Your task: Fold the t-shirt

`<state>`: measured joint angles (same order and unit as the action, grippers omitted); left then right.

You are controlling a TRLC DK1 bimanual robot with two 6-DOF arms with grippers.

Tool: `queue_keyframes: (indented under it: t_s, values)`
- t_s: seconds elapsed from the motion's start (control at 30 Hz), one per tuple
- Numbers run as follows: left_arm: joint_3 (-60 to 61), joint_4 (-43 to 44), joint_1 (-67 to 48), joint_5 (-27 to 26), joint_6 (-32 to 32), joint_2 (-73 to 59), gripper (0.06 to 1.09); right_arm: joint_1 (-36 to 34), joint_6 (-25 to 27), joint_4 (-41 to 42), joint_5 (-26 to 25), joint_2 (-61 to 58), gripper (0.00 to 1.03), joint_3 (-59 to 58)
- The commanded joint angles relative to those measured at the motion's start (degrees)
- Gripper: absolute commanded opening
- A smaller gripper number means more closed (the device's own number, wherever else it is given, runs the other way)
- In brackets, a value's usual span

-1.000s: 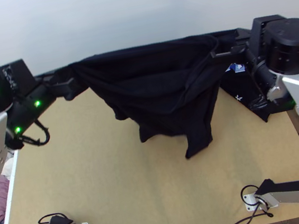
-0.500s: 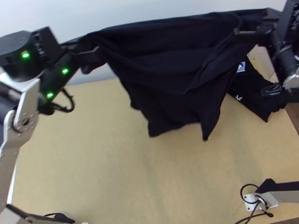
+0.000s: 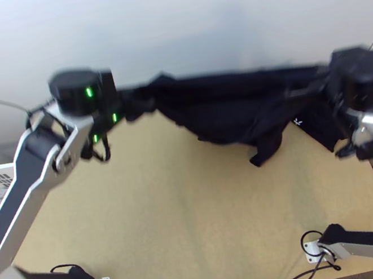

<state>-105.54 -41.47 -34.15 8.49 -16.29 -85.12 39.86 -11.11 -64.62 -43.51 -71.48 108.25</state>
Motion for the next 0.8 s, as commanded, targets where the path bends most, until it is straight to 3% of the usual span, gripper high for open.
queue_keyframes:
  t_s: [0.0, 0.17, 0.37, 0.57, 0.6, 0.7, 0.77]
  values:
    - [29.1, 0.3, -3.2, -5.4, 0.3, 13.5, 0.09, 5.4, -6.7, -9.6, 13.4, 4.4, 0.03, -13.5]
    - [47.3, 0.4, -4.2, -5.7, 0.3, 25.0, 0.09, 8.1, -10.4, -13.6, 25.1, 5.1, 0.03, -19.7]
    - [62.1, -4.9, -3.3, -6.6, 2.4, 40.8, 0.09, 13.7, -12.8, -16.2, 35.4, 5.2, 0.03, -21.2]
    - [69.1, -9.4, 4.4, -6.6, 9.2, 52.2, 0.09, 18.5, -13.8, -16.9, 42.0, 3.3, 0.03, -21.7]
    - [69.1, -9.3, 6.1, -6.7, 9.3, 53.0, 0.09, 19.2, -13.9, -16.9, 42.2, 2.8, 0.06, -21.7]
    - [69.3, -8.5, 10.3, -7.0, 11.3, 52.3, 0.09, 20.7, -14.4, -16.9, 42.2, 1.4, 0.44, -20.4]
    - [69.8, -6.7, 11.8, -7.0, 11.9, 51.8, 0.09, 20.6, -14.5, -16.9, 42.2, 0.3, 0.58, -18.8]
